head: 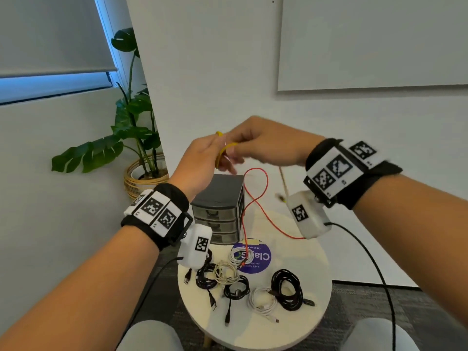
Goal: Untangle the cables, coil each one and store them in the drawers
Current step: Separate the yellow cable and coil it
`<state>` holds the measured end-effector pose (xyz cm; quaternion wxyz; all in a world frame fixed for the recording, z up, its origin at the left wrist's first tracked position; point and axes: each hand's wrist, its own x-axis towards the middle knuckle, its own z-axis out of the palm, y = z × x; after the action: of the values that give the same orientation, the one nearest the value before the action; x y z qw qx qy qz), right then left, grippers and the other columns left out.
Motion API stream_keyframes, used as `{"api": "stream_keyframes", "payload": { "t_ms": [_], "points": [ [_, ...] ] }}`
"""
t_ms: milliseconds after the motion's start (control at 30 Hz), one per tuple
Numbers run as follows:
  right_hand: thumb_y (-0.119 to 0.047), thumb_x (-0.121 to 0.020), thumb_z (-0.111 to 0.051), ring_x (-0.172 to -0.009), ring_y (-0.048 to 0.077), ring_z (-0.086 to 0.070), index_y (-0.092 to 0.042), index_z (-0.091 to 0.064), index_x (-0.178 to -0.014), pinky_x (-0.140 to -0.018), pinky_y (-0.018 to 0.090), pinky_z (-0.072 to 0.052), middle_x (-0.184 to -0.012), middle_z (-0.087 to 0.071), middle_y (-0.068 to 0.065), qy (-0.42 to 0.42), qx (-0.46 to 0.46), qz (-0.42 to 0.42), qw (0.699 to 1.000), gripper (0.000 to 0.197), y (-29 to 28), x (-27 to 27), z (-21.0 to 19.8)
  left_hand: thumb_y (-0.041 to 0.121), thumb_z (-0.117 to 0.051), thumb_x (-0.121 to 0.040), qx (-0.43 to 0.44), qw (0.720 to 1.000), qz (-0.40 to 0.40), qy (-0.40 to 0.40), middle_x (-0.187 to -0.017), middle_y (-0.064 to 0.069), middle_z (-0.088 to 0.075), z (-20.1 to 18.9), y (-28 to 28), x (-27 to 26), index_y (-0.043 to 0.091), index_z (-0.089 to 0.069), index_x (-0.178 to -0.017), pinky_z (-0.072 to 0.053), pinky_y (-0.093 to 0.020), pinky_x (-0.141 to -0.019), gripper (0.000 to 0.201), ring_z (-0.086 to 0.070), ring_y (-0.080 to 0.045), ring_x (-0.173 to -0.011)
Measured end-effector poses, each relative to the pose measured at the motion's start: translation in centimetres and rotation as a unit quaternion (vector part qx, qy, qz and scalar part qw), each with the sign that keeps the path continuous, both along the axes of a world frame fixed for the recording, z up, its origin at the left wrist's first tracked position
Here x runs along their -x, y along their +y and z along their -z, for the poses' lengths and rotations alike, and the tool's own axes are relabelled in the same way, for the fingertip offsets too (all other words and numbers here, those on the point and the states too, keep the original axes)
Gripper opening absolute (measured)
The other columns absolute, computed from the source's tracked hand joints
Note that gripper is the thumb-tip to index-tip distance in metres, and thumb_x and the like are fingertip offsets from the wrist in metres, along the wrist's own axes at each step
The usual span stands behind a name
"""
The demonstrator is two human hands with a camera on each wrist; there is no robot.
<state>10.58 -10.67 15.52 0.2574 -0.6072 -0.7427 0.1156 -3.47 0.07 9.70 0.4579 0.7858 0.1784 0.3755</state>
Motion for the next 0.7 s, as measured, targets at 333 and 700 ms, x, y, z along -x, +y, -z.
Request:
{"api": "stream_keyframes", "payload": {
  "t_ms": [333, 700],
  "points": [
    [-0.046, -0.107, -0.043, -0.057, 0.009, -0.04, -0.019, -0.054, -0.08, -0.058, 0.025, -0.035, -0.068, -0.044, -0.005, 0.168, -0.064, 0.11, 0.978, 0.04, 0.8, -4.1, 6.5, 0.027, -0.036, -0.11, 0.258, 0.932, 0.214, -0.14, -0.062, 0.006, -0.035, -1.3, -0.2, 0.4, -0.008, -0.057, -0.134, -0.022, -0.019, -0.045, 0.048, -0.023, -0.005, -0.045],
    [-0.025, -0.107, -0.048, -0.06, -0.004, -0.052, -0.015, -0.065, -0.086, -0.064, 0.019, -0.035, -0.061, -0.057, -0.022, -0.107, -0.008, -0.001, 0.994, 0.029, -1.5, 0.3, 3.2, 0.029, -0.04, -0.112, 0.088, 0.995, -0.014, -0.045, -0.091, -0.007, -0.079, 0.2, -0.1, -0.3, 0.007, -0.066, -0.112, -0.056, -0.025, -0.08, 0.034, -0.076, -0.018, -0.09]
  ]
}}
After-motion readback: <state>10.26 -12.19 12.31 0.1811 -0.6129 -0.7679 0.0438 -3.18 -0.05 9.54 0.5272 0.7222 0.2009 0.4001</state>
